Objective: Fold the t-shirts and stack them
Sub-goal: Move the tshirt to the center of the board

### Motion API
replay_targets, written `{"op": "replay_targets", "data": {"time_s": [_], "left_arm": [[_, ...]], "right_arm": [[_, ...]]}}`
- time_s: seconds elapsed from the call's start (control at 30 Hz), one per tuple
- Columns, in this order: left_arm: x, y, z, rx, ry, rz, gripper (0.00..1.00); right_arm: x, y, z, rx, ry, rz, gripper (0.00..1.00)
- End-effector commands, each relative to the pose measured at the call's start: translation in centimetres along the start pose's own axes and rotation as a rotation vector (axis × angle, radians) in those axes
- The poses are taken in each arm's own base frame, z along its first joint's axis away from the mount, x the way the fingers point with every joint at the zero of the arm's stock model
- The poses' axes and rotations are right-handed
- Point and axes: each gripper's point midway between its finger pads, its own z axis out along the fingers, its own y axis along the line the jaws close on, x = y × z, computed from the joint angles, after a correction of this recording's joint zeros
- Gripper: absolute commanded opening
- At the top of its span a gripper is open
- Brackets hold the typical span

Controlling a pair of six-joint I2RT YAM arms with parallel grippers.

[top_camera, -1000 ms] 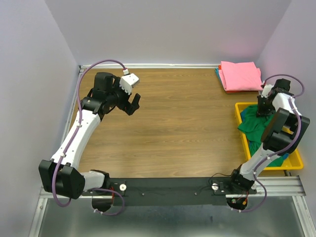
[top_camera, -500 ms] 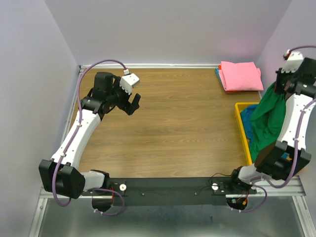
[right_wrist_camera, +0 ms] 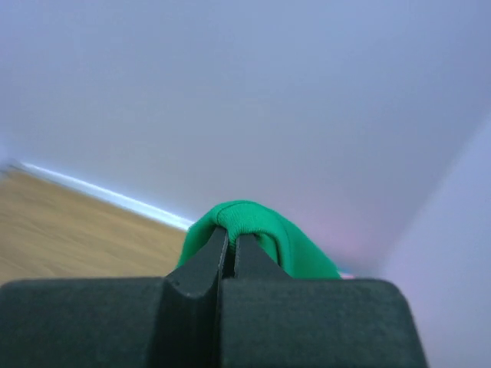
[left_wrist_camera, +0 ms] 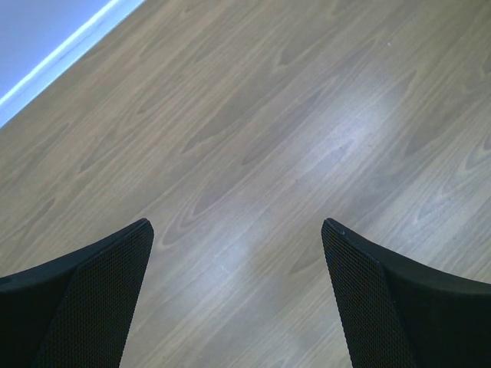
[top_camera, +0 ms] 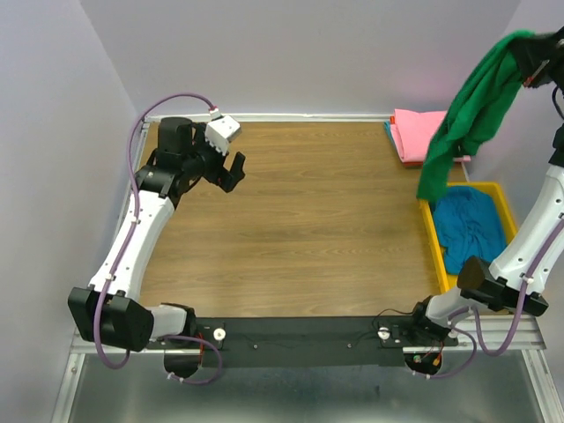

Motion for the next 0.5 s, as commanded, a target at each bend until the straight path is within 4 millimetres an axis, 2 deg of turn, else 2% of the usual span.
{"op": "replay_targets", "data": {"time_s": [0.0, 0.07, 0.1, 0.17, 0.23, 0.27, 0.3, 0.37, 0.4, 0.43, 0.47], "left_arm": [[-2.2, 1.5, -0.7, -0.038, -0.064, -0.033, 0.98], [-2.6, 2.4, -1.1, -0.064, -0.077, -0.059, 0.98], [-2.7, 2.8, -1.2, -0.073, -0.085, -0.066, 0.98], [-3.2, 3.7, -1.7, -0.091, -0.105, -0.090, 0.98], [-4.0, 4.2, -2.1, -0.088, -0.132, -0.102, 0.98], [-4.1, 4.6, -2.4, -0.092, -0.139, -0.108, 0.99], [-4.4, 4.7, -2.4, -0.077, -0.145, -0.110, 0.98], [-4.4, 5.2, -2.7, -0.082, -0.146, -0.122, 0.98], [-4.5, 5.3, -2.9, -0.080, -0.152, -0.120, 0.99], [-4.6, 5.4, -3.1, -0.081, -0.156, -0.122, 0.98], [-4.6, 5.6, -3.2, -0.085, -0.158, -0.124, 0.99]], "right_arm": [[-8.5, 5.5, -0.8, -0.272, -0.262, 0.102, 0.00], [-11.0, 6.5, -1.2, -0.311, -0.349, 0.104, 0.01], [-12.8, 7.5, -1.6, -0.341, -0.416, 0.073, 0.00], [-13.7, 7.6, -0.7, -0.367, -0.448, 0.132, 0.00], [-14.1, 9.0, 0.5, -0.431, -0.465, 0.176, 0.00], [-13.7, 9.7, 1.1, -0.458, -0.457, 0.195, 0.01], [-12.5, 11.3, 2.8, -0.505, -0.423, 0.233, 0.00], [-10.5, 13.3, 4.8, -0.531, -0.369, 0.277, 0.01], [-9.3, 16.3, 5.9, -0.587, -0.334, 0.274, 0.01], [-6.9, 17.5, 7.5, -0.598, -0.276, 0.300, 0.01], [-6.0, 19.2, 8.3, -0.607, -0.253, 0.308, 0.01]]}}
